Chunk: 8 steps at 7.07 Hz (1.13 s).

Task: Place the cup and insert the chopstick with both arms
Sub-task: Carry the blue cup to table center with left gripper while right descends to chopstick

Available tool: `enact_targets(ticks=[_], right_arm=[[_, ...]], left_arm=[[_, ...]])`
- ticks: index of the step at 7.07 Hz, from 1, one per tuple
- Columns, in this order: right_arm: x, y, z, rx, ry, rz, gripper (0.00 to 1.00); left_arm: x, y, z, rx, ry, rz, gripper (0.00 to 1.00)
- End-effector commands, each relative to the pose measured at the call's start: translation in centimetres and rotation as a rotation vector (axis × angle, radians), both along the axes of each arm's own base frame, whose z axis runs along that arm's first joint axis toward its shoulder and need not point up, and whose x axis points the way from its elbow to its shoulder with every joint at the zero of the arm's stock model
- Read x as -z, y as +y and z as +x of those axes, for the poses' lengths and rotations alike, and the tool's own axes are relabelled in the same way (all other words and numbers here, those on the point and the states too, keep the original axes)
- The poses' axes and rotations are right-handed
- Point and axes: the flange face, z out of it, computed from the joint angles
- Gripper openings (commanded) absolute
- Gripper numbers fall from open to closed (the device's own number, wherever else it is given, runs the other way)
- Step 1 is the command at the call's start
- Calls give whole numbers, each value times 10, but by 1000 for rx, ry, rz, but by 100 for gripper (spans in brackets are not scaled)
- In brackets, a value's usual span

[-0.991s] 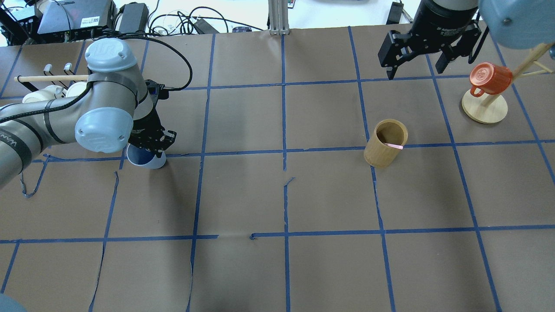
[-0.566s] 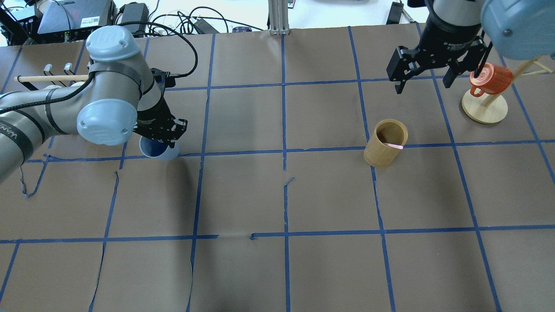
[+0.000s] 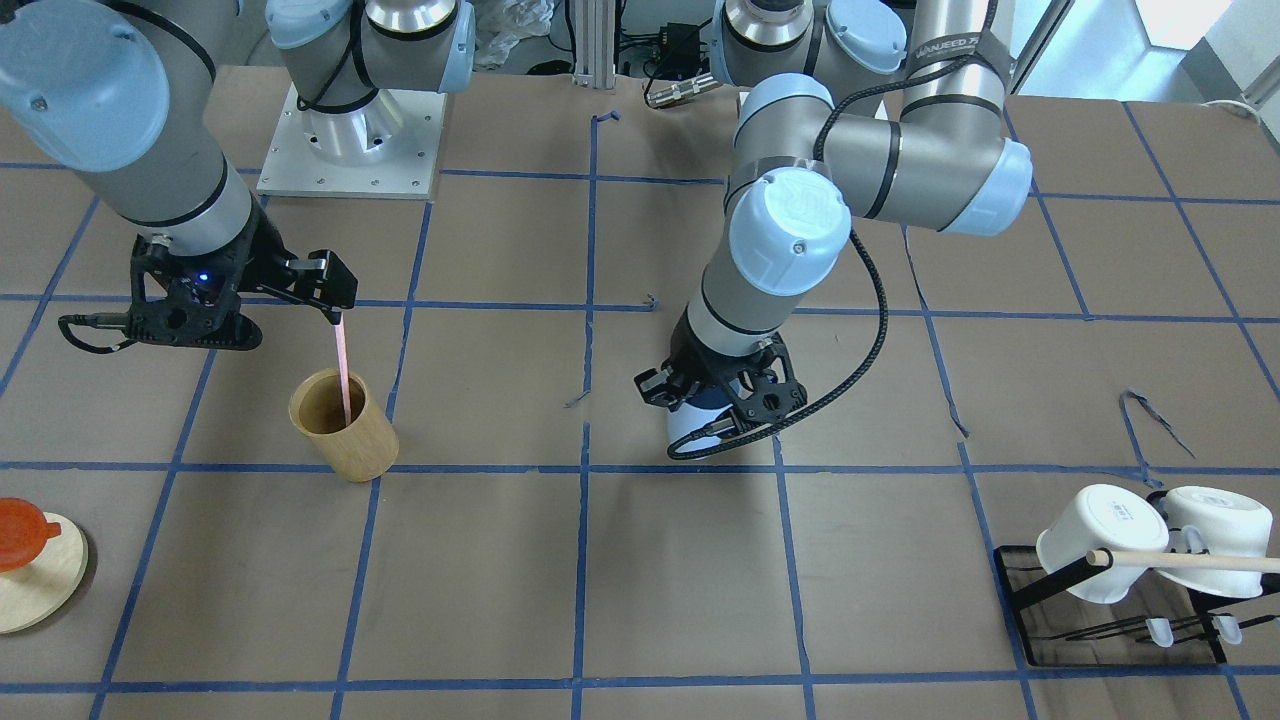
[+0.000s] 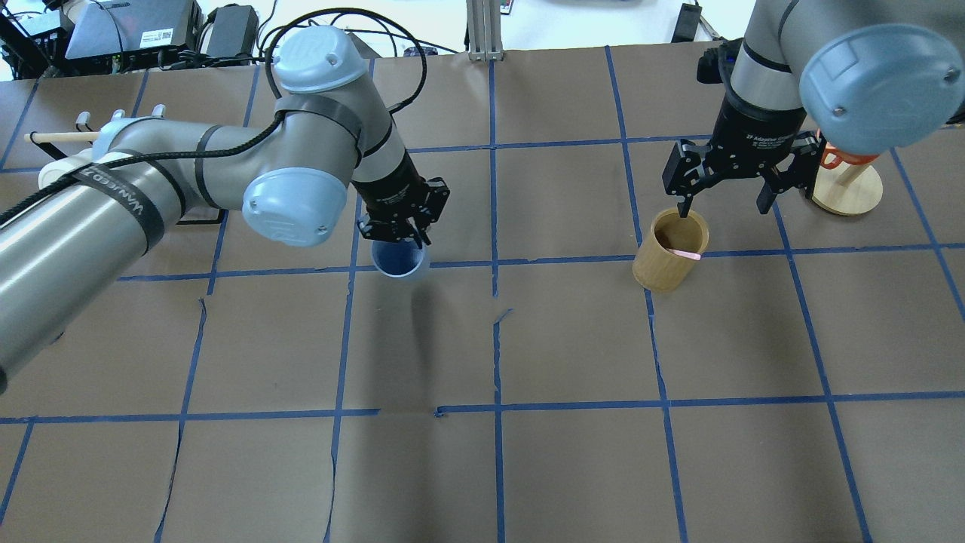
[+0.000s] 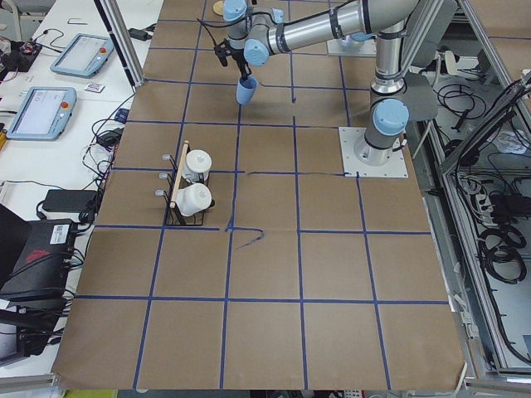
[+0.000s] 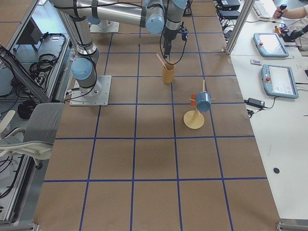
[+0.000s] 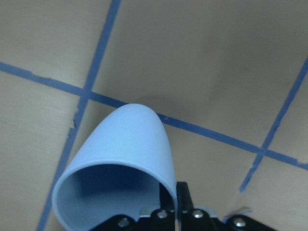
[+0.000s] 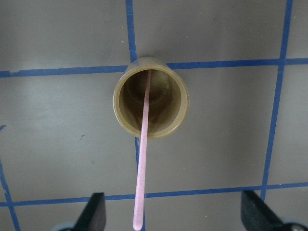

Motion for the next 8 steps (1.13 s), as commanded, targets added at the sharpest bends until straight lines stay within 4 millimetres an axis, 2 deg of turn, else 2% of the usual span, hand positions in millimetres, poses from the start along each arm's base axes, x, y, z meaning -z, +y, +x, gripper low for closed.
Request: enact_targets(ticks=[1,2,3,4,5,6,7,8], right_arm=[[23,3,0,81,12,58,100],[26,5,2,95,-2,76,100],[38,1,4,90,-26,96,100],[47,-2,4,95,-26,118,90],[49,-3,4,102,-29,124,63],[50,-3,4,100,-30,122,55],[53,-4,5,102,-31,130,54],[54,-3,5,106,-30,144,48]], left_arm=[[17,-15,-46,-107,62,32,0],[22,-16,-65,-100,113,57,0],[11,-14,-81,-87,139,56,0],[16,-16,-81,-83,115,53,0],[19,-19,-79,-74,99,44,23],[27,-22,-75,-80,47,39,99],[25,-24,-75,-88,48,35,100],[4,-35,-77,-83,62,-8,100]])
